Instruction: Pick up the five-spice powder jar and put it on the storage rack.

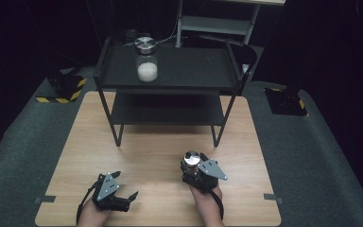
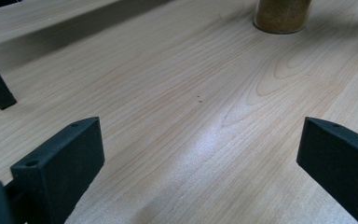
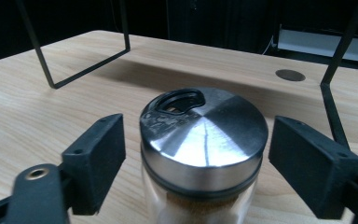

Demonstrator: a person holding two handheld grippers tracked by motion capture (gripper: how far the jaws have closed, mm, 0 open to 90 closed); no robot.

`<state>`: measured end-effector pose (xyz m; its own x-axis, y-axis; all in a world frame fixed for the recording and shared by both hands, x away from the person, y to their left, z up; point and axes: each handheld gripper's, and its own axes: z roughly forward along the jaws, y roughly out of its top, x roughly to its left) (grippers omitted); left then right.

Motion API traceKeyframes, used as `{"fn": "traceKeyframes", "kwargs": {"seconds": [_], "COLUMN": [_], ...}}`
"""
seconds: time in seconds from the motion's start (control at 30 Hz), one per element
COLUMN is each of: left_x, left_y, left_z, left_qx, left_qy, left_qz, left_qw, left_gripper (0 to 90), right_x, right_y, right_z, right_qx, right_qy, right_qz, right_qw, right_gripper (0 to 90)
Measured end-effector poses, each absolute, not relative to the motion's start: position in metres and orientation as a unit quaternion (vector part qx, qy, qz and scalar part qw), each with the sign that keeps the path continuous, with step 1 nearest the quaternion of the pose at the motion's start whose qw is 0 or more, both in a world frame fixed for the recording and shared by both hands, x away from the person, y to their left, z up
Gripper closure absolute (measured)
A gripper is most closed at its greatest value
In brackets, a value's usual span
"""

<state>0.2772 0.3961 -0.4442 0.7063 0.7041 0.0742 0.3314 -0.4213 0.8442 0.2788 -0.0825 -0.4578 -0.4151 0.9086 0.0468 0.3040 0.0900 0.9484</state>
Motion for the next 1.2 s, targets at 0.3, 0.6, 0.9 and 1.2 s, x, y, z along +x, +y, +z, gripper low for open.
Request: {"fn": "traceKeyframes", "kwargs": {"seconds": [0.3, 0.6, 0.9, 1.2], "left_x": [0.278, 0.278, 0.278, 0.278], "left_y": [0.396, 0.396, 0.396, 0.397], "left_z": [-0.444, -0.444, -0.444, -0.444], "left_qx": [0.816, 0.816, 0.816, 0.815], "left_qy": [0.319, 0.318, 0.319, 0.321], "left_qz": [0.213, 0.215, 0.214, 0.211], "left_qw": [0.433, 0.432, 0.432, 0.434], "left_gripper": [0.9, 0.9, 0.9, 0.9], "right_x": [0.280, 0.283, 0.288, 0.289], "right_y": [-0.082, -0.091, -0.099, -0.101], "right_z": [-0.464, -0.468, -0.468, -0.465], "right_qx": [0.445, 0.428, 0.415, 0.407], "right_qy": [0.672, 0.675, 0.682, 0.690], "right_qz": [0.508, 0.521, 0.527, 0.524], "right_qw": [0.303, 0.300, 0.291, 0.290], "right_gripper": [31.6, 34.6, 34.9, 35.0]}}
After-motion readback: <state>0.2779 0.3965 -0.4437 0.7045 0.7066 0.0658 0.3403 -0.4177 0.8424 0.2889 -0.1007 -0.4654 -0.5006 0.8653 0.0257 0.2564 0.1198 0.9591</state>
